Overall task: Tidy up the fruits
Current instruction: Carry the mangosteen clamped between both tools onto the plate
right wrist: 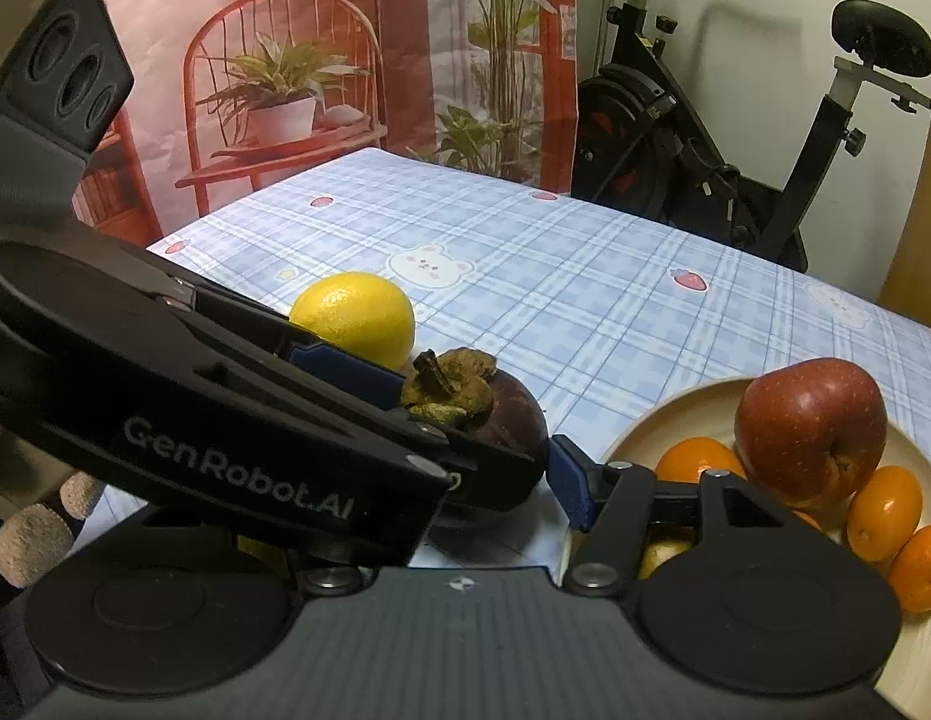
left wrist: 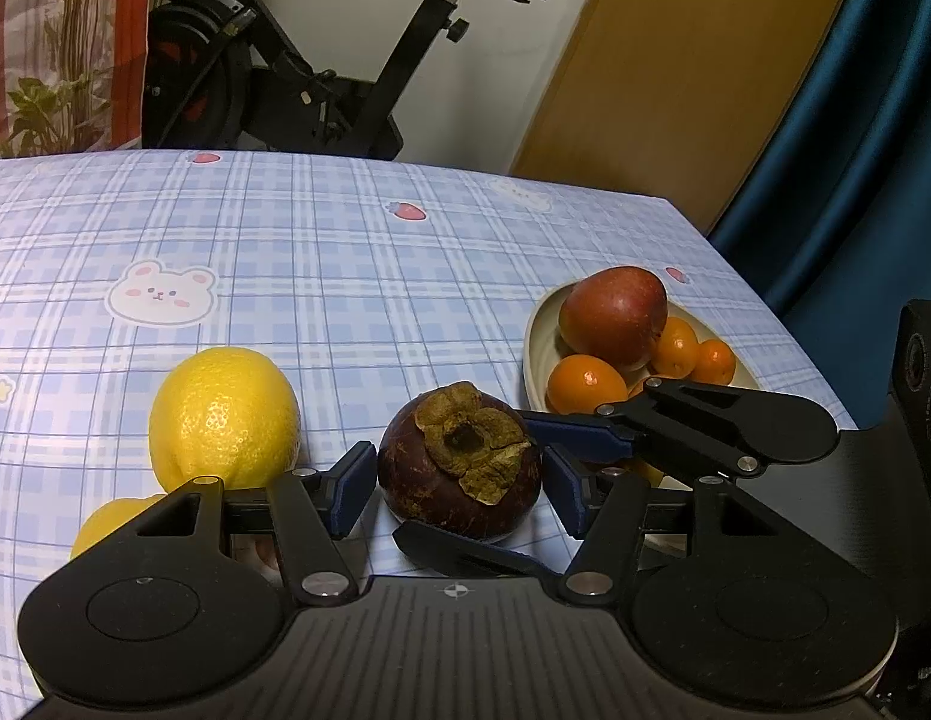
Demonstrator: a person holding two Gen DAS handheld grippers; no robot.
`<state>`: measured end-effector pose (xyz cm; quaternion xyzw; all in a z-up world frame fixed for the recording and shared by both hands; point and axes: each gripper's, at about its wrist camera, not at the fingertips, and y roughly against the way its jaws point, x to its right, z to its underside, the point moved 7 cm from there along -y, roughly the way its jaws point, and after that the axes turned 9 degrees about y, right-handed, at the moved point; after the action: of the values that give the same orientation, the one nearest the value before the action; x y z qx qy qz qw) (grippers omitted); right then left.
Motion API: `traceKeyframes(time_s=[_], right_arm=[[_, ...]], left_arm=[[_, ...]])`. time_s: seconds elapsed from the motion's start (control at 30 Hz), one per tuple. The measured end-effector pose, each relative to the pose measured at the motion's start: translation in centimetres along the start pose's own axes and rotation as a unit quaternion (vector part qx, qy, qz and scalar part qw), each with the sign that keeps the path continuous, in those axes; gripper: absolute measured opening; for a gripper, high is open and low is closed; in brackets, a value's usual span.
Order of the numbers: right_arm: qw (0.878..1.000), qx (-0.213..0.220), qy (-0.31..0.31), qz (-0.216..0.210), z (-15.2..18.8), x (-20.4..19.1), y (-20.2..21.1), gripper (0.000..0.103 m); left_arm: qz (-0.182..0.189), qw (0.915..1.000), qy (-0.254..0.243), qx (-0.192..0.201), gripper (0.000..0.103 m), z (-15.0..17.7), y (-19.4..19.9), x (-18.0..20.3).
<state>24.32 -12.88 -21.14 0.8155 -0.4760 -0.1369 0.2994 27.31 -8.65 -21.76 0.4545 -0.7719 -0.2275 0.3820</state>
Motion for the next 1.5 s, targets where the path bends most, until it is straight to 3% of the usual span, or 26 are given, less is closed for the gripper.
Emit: traceKeyframes(time_s=[0.47,0.8,1.13,1.5], right_arm=[[0.995,0.083,-0.046,0.026,-0.3,-0.6,5.7,0.062],[0.989,0.11,-0.086,0.055,1.2,2.8,9.9,0.062],[0.979,0.098,-0.146,0.103,5.2,9.2,12.9,0.062],[0.976,0.069,-0.185,0.093,7.6,11.4,11.1,0.062]], left_arm=[[0.006,0.9972,-0.041,0.062,0.063,0.3,4.0,3.9],[0.018,0.9934,-0.101,0.051,0.063,-0.4,2.2,10.1],[0.053,0.9893,-0.135,0.014,0.062,0.1,-3.8,15.8],[0.029,0.989,-0.145,-0.006,0.061,0.2,-6.9,15.4]])
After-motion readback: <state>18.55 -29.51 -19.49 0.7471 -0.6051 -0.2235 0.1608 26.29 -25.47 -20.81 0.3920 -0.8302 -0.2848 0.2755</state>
